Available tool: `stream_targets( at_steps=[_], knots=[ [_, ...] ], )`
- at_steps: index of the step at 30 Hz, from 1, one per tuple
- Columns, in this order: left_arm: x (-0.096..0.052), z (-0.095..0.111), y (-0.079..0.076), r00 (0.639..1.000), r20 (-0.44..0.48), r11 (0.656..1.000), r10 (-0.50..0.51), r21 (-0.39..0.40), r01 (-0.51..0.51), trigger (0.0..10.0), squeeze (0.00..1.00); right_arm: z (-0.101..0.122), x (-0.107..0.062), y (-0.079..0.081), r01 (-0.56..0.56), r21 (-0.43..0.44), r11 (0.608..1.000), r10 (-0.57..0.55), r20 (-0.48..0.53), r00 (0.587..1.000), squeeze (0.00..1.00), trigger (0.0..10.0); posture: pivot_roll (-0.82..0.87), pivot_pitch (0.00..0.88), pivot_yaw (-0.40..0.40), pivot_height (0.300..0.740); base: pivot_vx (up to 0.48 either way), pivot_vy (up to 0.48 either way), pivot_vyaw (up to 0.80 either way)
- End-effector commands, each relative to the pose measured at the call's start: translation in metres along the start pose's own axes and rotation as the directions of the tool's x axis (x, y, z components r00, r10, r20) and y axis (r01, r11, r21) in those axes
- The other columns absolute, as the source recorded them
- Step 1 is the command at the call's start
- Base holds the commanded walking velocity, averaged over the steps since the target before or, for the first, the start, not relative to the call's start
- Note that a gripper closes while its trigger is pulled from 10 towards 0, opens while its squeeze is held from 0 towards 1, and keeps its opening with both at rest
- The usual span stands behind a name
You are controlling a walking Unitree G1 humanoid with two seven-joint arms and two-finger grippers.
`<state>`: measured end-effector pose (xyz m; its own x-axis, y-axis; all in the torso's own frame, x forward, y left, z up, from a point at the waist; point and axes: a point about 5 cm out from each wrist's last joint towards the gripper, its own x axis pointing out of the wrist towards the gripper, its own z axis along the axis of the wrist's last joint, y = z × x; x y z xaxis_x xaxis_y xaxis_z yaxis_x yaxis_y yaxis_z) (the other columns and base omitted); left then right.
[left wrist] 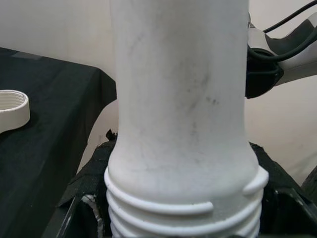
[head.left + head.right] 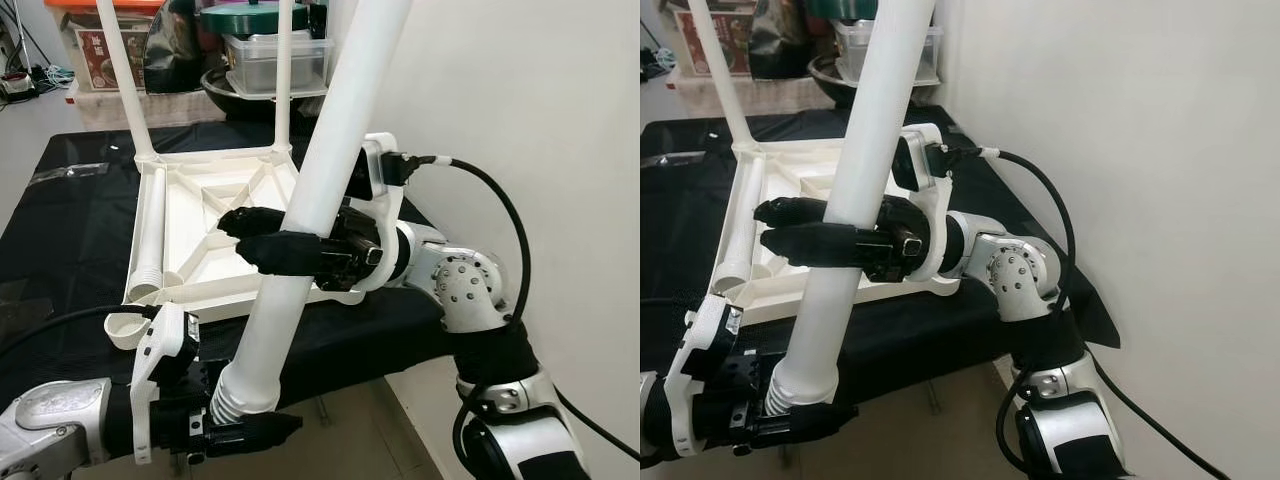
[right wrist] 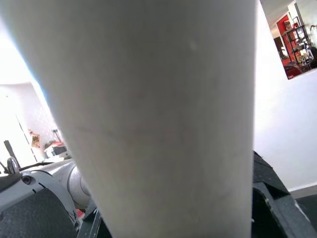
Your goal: Building children table
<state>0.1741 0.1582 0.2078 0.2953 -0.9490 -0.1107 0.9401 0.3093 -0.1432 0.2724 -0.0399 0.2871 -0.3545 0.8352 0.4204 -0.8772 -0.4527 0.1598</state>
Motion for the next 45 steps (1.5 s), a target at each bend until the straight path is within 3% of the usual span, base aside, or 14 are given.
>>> stream_targets(
  at_steps=[1,4,5,8,9,15,18,24,26,28,31,35,44,45],
  knots=[
    [0.001,-0.001,0.003,1.0,-0.016,1.0,0.007,0.01,-0.007,0.0,0.0,0.004,0.006,0.004,-0.025,-0.039,0.999,0.025,0.001,1.0,0.0,10.0,0.11,0.0,-0.073,0.74,0.0,0.0,0.0],
    [0.001,-0.001,0.003,1.0,-0.016,1.0,0.007,0.01,-0.007,0.0,0.0,0.004,0.006,0.004,-0.025,-0.039,0.999,0.025,0.001,1.0,0.0,10.0,0.11,0.0,-0.073,0.74,0.0,0.0,0.0],
    [0.001,-0.001,0.004,1.0,-0.018,1.0,0.015,0.022,-0.014,0.0,0.0,0.002,0.006,0.002,0.004,-0.024,1.0,-0.004,0.012,1.0,0.19,10.0,0.1,0.0,-0.072,0.74,0.0,0.0,0.0],
    [0.001,-0.001,0.004,1.0,-0.018,1.0,0.015,0.022,-0.014,0.0,0.0,0.002,0.006,0.002,0.004,-0.024,1.0,-0.004,0.012,1.0,0.19,10.0,0.1,0.0,-0.072,0.74,0.0,0.0,0.0],
    [-0.001,0.0,0.009,0.997,-0.028,0.996,0.067,0.055,-0.066,10.0,0.0,-0.004,0.007,-0.003,0.086,-0.033,0.996,-0.086,-0.004,0.996,0.08,10.0,0.1,0.0,-0.073,0.74,0.0,0.0,0.0],
    [-0.003,-0.003,0.028,0.966,-0.072,0.964,0.247,0.122,-0.237,10.0,0.0,-0.014,0.005,-0.02,0.264,-0.018,0.964,-0.264,-0.023,0.964,0.0,10.0,0.1,0.0,-0.074,0.74,0.0,0.0,0.0],
    [-0.013,-0.017,0.068,0.799,-0.132,0.805,0.587,0.195,-0.56,10.0,0.0,-0.024,-0.003,-0.045,0.506,0.045,0.862,-0.508,0.065,0.859,0.0,10.0,0.1,0.0,-0.072,0.74,0.0,0.0,0.0],
    [-0.01,-0.019,0.078,0.728,-0.117,0.732,0.675,0.229,-0.642,10.0,0.0,-0.029,-0.006,-0.054,0.606,0.102,0.789,-0.615,0.122,0.779,0.0,10.0,0.1,0.0,-0.073,0.74,0.0,0.0,0.0],
    [0.011,-0.034,0.089,0.654,-0.145,0.664,0.743,0.286,-0.691,10.0,0.0,-0.034,-0.005,-0.068,0.695,0.186,0.694,-0.719,0.187,0.669,0.0,10.0,0.11,0.0,-0.072,0.74,0.0,0.0,0.0],
    [0.011,-0.034,0.089,0.654,-0.145,0.664,0.743,0.286,-0.691,10.0,0.0,-0.034,-0.005,-0.068,0.695,0.186,0.694,-0.719,0.187,0.669,0.0,10.0,0.11,0.0,-0.072,0.74,0.0,0.0,0.0],
    [0.035,-0.042,0.093,0.626,-0.14,0.633,0.768,0.317,-0.706,10.0,0.0,-0.036,-0.003,-0.076,0.738,0.246,0.629,-0.777,0.229,0.586,0.0,10.0,0.11,0.0,-0.076,0.74,0.0,0.0,0.0],
    [0.083,-0.03,0.095,0.672,-0.096,0.638,0.734,0.436,-0.634,10.0,0.0,-0.041,0.002,-0.086,0.798,0.289,0.529,-0.846,0.246,0.472,0.0,10.0,0.12,0.0,-0.082,0.74,0.0,0.0,0.0],
    [0.096,-0.018,0.104,0.655,-0.059,0.564,0.754,0.569,-0.599,10.0,0.0,-0.043,-0.005,-0.089,0.818,0.329,0.471,-0.879,0.246,0.408,0.0,10.0,0.12,0.0,-0.071,0.74,0.0,0.0,0.0],
    [0.1,-0.017,0.103,0.663,-0.054,0.57,0.747,0.565,-0.597,10.0,0.0,-0.045,-0.005,-0.089,0.815,0.34,0.469,-0.881,0.249,0.403,0.0,8.8,0.11,0.0,-0.066,0.74,0.0,0.0,0.0]
  ],
)
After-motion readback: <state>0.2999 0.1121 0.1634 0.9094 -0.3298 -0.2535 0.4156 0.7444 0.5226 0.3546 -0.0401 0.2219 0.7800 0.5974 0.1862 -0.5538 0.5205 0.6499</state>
